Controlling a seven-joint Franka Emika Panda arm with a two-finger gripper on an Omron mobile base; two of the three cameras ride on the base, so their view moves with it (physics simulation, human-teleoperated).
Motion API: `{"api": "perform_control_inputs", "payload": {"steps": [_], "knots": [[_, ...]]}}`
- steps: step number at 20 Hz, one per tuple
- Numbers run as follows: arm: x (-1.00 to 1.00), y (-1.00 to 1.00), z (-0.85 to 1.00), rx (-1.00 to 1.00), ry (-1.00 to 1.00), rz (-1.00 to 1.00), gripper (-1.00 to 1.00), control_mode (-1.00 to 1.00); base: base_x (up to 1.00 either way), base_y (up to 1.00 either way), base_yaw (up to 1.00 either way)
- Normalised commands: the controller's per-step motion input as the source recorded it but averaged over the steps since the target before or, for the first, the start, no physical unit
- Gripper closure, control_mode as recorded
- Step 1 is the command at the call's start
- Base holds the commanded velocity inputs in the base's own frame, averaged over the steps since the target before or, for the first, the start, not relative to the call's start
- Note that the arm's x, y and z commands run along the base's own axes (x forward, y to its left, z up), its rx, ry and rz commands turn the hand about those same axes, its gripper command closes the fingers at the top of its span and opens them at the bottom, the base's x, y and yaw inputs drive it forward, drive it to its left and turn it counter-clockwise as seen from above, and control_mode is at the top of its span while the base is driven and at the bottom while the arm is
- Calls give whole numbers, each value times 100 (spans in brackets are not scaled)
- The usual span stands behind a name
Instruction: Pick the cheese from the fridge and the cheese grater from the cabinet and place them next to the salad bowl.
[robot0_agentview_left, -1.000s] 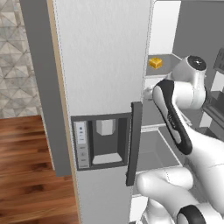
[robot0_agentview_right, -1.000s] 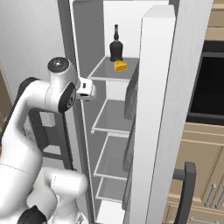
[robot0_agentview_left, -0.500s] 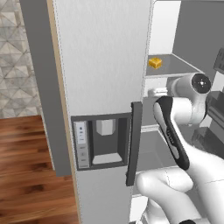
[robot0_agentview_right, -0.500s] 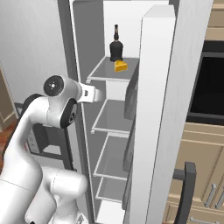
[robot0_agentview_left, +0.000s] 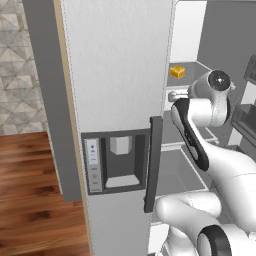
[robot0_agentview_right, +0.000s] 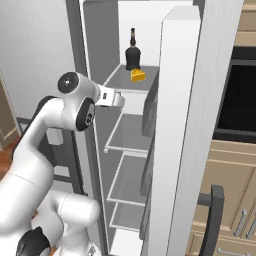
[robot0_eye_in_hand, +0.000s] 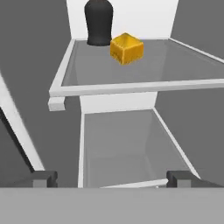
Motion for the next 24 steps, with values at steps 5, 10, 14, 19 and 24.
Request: {"api": "perform_control_inputs", "payload": {"steps": [5, 10, 14, 19, 24], "knots": [[34, -15, 24, 3, 11, 0, -100, -100, 0, 0, 0], [10, -17, 21, 4, 5, 0, -100, -100, 0, 0, 0], [18, -18, 3, 0, -6, 0, -100, -100, 0, 0, 0], [27, -16, 2, 0, -15, 0, -100, -100, 0, 0, 0], [34, -14, 1, 0, -12, 0, -100, -100, 0, 0, 0]]}}
